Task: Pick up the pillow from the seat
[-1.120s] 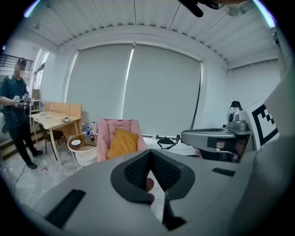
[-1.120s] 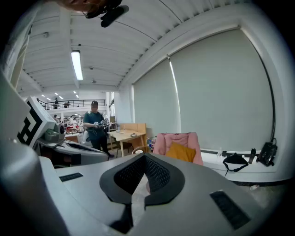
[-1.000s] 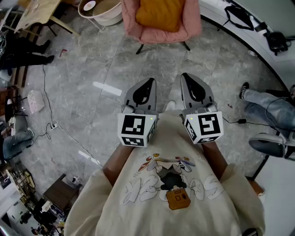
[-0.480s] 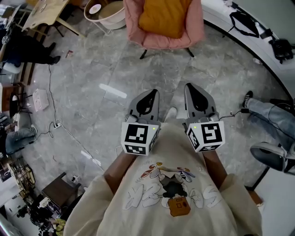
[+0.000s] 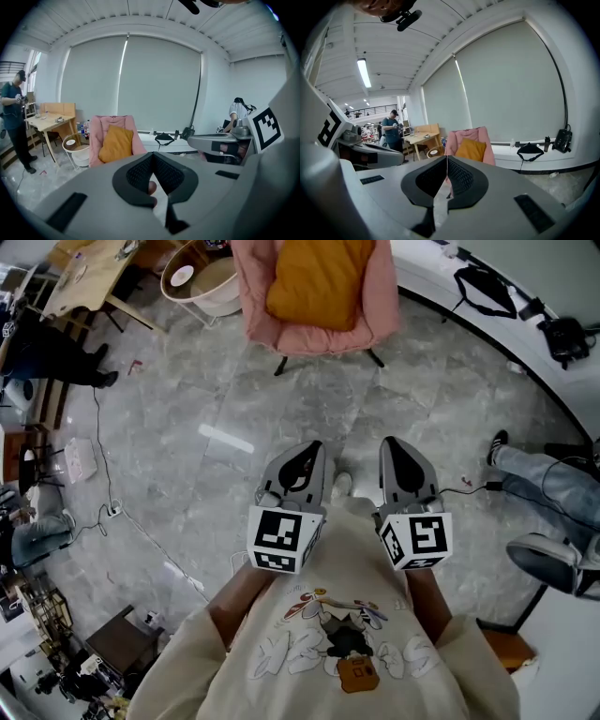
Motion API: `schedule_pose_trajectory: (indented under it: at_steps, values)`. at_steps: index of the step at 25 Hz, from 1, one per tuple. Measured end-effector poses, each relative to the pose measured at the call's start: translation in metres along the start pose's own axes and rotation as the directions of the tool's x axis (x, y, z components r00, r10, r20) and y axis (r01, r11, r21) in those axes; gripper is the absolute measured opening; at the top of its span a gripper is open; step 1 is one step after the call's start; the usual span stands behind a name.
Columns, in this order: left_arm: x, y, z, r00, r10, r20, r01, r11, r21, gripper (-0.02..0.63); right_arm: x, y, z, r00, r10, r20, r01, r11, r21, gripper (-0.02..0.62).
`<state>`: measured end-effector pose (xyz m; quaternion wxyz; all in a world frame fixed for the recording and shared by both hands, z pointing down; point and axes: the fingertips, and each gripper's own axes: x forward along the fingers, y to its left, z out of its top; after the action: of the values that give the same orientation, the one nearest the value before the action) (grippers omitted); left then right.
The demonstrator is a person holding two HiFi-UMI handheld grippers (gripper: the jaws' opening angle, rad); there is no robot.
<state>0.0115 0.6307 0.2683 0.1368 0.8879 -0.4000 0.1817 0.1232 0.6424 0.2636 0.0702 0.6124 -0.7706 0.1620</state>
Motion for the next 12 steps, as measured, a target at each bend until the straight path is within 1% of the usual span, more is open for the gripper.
schedule_pose_trajectory:
  at_steps: [4,7,10,12]
  values:
    - [0.019,0.008,0.011,1.000,-0.005,-0.003,0.005,1.000,-0.023,0.003,0.016,-0.010,0.007,1.000,0.000,-0.016,0.000,1.000,0.002,0.021]
    - [0.043,0.020,0.017,1.000,-0.013,-0.002,0.013,0.999,-0.046,0.005,0.037,-0.023,0.011,0.999,-0.014,-0.035,0.014,1.000,-0.005,0.021]
    - [0.071,0.035,0.016,1.000,-0.016,-0.021,0.015,0.998,-0.060,0.005,0.057,-0.040,0.018,0.998,-0.031,-0.049,0.030,0.999,-0.014,0.021]
    - [0.092,0.046,0.024,1.000,-0.009,-0.013,0.008,0.997,-0.071,0.003,0.074,-0.054,0.025,0.998,-0.033,-0.060,0.031,0.999,-0.025,0.021]
